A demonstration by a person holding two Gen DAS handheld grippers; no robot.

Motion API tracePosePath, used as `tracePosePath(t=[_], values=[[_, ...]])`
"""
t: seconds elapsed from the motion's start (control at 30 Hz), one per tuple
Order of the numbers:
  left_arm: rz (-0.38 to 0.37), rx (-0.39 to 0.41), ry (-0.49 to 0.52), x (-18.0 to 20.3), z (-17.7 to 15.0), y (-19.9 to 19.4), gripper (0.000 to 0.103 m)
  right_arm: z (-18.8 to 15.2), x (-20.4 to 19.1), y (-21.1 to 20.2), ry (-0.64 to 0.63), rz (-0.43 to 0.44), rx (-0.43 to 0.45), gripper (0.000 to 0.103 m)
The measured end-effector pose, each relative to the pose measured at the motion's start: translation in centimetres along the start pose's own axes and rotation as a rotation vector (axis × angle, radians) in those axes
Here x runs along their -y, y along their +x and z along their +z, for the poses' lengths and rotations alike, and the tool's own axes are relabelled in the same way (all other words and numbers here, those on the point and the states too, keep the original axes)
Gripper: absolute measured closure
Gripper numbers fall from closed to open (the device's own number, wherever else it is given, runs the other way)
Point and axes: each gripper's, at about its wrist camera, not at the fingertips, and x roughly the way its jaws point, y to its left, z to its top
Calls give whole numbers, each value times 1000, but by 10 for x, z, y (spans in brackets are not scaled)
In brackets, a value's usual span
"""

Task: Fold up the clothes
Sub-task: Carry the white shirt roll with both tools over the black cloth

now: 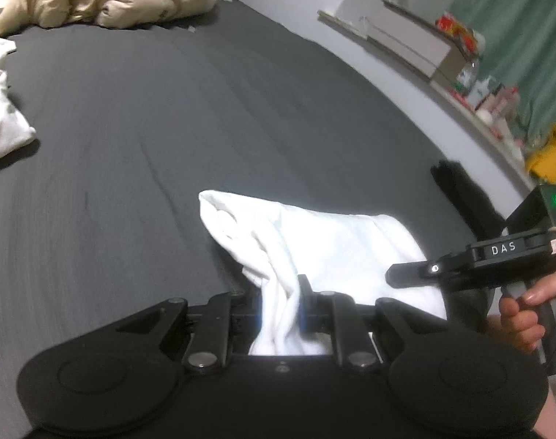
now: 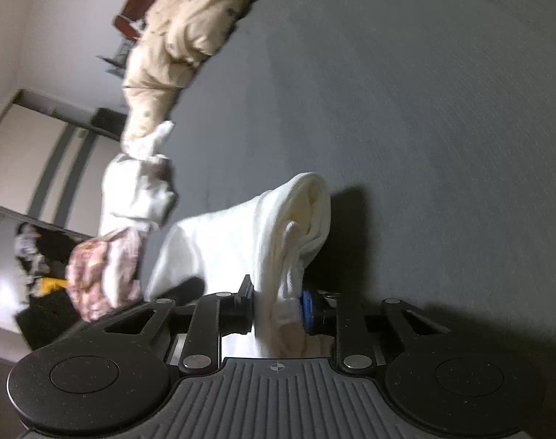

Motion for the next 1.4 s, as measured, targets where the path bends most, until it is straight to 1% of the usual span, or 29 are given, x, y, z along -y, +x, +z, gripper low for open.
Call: tracePosePath(t=[0.03, 0.1, 0.13, 0.17, 0.2, 0.23, 0.27, 0.47, 0.57, 0.6, 0.67, 0.73, 0.8, 0.87, 0.93, 0.97, 1.07, 1.17, 1.27, 1.4], values=[[5, -8, 0, 0, 0, 2, 87, -1, -1, -1, -8, -22, 1, 77], [15, -25, 0, 1, 1, 6, 87, 0, -4, -4, -9, -42, 0, 65], [19, -32, -1, 2, 2, 7, 87, 1, -8, -8, -27, -57, 2, 63], [19, -33, -7, 1, 1, 8, 87, 2, -10, -11, -38, -69, 3, 48], [16, -33, -15, 0, 1, 8, 87, 1, -10, -11, -28, -68, -5, 23], [13, -33, -23, -2, 0, 8, 87, 1, -9, -12, -18, -66, -12, 16], [9, -33, -30, -2, 0, 8, 87, 0, -9, -13, -8, -65, -20, 16], [0, -35, -50, -6, -1, 7, 86, -3, -5, -16, 58, -52, -63, 16], [-8, -38, -65, -9, -1, 8, 86, -2, 2, -11, 127, 18, -84, 17], [-9, -39, -67, -10, 0, 7, 86, -2, 2, -7, 132, 21, -91, 20], [-13, -41, -70, -11, 0, 7, 86, -1, 2, 0, 141, 27, -104, 31], [-16, -44, -72, -12, 1, 8, 85, 0, 6, 3, 155, 27, -102, 39], [-25, -43, -91, -16, 0, 9, 85, 1, 13, 7, 180, 40, -94, 54], [-34, -40, -109, -19, 0, 10, 85, 1, 22, 11, 211, 69, -83, 65], [-29, -31, -96, -16, 2, 8, 86, 0, 25, 12, 224, 90, -73, 72], [-23, -25, -81, -13, 2, 7, 86, -1, 24, 10, 210, 89, -62, 75], [2, 9, -6, 4, 10, -2, 87, -6, 15, -1, 132, 76, -16, 77], [10, 46, 48, 23, 25, -9, 87, -10, 6, -19, 94, 90, 63, 77], [-8, 69, 123, 50, 48, -7, 87, -13, 2, -50, 62, 103, 178, 77], [-77, 82, 249, 106, 87, 15, 87, -24, 13, -105, 92, 94, 379, 77]])
